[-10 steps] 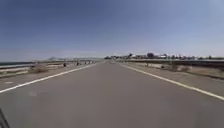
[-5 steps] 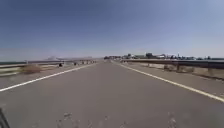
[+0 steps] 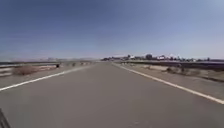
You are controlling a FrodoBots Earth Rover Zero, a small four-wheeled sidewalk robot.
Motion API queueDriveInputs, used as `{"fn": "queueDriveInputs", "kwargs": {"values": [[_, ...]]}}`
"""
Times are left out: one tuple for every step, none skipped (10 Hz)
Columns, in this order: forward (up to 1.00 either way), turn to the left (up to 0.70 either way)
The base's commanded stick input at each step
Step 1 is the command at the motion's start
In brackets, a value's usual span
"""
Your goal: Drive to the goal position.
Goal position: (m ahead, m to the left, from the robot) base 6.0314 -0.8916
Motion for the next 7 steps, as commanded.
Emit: {"fn": "queueDriveInputs", "kwargs": {"values": [[1.0,0.0],[1.0,0.05],[1.0,0.18],[1.0,0.24],[1.0,0.13],[1.0,0.01],[1.0,0.0]]}}
